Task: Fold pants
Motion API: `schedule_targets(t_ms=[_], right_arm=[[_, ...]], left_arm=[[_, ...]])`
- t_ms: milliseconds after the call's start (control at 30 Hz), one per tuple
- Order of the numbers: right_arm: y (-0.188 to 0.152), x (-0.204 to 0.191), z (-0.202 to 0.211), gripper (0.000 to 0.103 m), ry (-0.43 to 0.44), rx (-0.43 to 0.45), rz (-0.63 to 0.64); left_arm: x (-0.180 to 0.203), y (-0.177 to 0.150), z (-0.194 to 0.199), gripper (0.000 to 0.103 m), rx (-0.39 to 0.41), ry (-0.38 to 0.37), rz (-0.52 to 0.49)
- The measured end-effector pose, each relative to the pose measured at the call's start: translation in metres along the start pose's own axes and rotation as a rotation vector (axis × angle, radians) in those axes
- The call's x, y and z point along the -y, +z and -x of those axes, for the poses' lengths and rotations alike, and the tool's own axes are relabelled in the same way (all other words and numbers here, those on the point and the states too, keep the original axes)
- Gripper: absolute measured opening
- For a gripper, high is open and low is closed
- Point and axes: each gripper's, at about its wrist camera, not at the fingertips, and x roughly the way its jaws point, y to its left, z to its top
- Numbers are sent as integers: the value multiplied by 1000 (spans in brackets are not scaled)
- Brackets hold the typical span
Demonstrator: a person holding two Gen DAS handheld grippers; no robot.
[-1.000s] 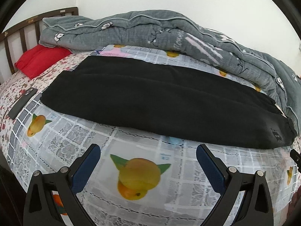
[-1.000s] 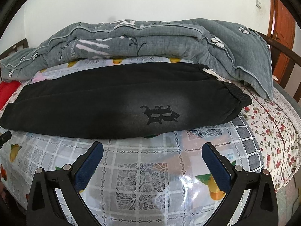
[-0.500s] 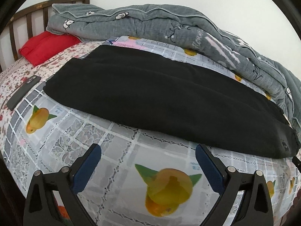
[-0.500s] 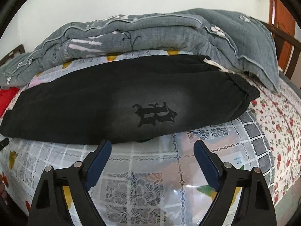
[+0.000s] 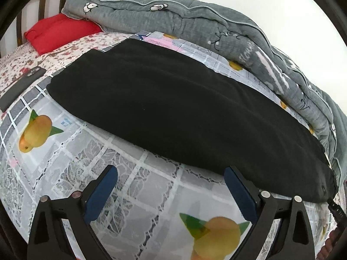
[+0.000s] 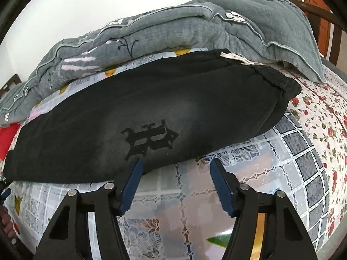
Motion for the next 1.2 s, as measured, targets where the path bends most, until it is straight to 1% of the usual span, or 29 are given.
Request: schedule_targets(t_ms=[100,267,433,633,700,800,867,900,933,967,1000,1033,1067,1133,1200], right_arm=[[2,2,-4,58,9,-4,-16],[6,1,-13,57,11,-10,-29],[9,2,-18,57,11,-11,-44],[11,8,-29,57,16,-35,-73],[11,11,-31,57,25,-38,-88],[13,15,-33,57,29,-35,-105],[15,16,-35,57,28,-35,-114],[17,16,-37,57,26,-34,-119],[18,17,-38,53,20,-29,-122],[19,16,-39,40,5,-19,-119],[21,15,-40,29,-18,-8,-107],[24,15,-39,19,-20,5,-99],[28,15,-35,15,-7,27,-92],[39,12,-23,13,31,84,-74],[51,7,-15,13,51,122,-56]], left_arm=[[-4,3,-7,90,-15,-15,23],[-8,11,-12,81,-6,-23,38],[-14,19,-17,76,0,-36,73],[-18,27,-23,71,7,-37,111],[-19,29,-25,67,8,-30,116],[-18,32,-29,58,6,-13,116],[-19,33,-31,48,6,3,119],[-20,34,-32,46,6,12,124],[-20,35,-33,37,5,20,126],[-21,37,-33,21,3,41,124],[-20,38,-34,13,-1,64,120],[-21,42,-34,10,-1,70,113],[-22,44,-32,7,0,59,110],[-20,52,-20,7,29,41,94],[-15,62,-8,7,66,29,72]])
